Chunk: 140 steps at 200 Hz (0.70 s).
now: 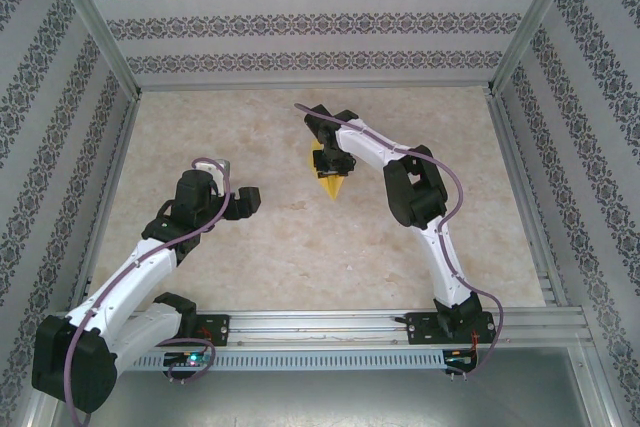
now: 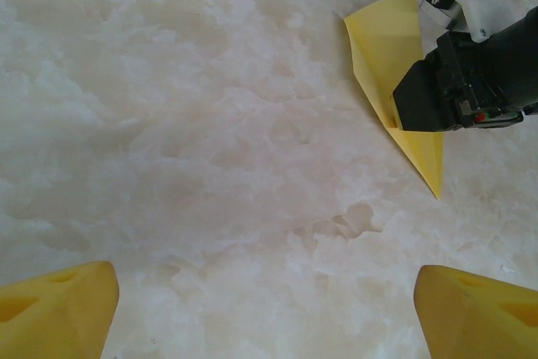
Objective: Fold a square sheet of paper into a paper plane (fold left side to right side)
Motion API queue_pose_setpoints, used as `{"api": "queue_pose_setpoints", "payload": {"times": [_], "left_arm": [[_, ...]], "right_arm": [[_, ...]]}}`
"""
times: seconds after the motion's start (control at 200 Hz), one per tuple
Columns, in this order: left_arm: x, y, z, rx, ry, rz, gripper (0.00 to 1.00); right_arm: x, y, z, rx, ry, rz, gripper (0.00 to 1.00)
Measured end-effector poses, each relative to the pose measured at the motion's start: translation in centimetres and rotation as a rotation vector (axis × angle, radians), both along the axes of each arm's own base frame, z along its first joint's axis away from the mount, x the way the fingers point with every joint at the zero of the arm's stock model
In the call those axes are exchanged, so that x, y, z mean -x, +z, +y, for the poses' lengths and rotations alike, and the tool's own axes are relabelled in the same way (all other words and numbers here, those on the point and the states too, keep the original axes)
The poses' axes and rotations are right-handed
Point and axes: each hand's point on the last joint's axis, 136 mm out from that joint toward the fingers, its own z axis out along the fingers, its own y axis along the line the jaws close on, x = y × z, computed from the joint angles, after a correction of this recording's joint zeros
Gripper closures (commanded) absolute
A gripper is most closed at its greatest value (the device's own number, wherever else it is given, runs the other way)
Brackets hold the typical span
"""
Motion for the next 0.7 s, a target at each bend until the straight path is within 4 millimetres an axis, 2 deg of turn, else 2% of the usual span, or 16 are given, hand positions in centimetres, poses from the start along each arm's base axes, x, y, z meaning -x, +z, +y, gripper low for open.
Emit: {"api": "queue_pose_setpoints", "payload": {"times": [0.095, 0.4, 0.7], "left_arm": [[0.0, 0.0, 0.1, -0.008, 0.001, 0.002, 0.09], [-0.4, 1.0, 0.3, -0.021, 0.007, -0.003, 0.08], [-1.2, 1.6, 0.4, -0.021, 0.015, 0.007, 0.08]], "right_arm": [[0.0, 0.0, 0.0, -0.001, -0.011, 0.001, 0.61], [0.1, 0.2, -0.6, 0.016, -0.042, -0.015, 0.60], [0.0, 1.9, -0.6, -0.002, -0.069, -0.047, 0.59]]}}
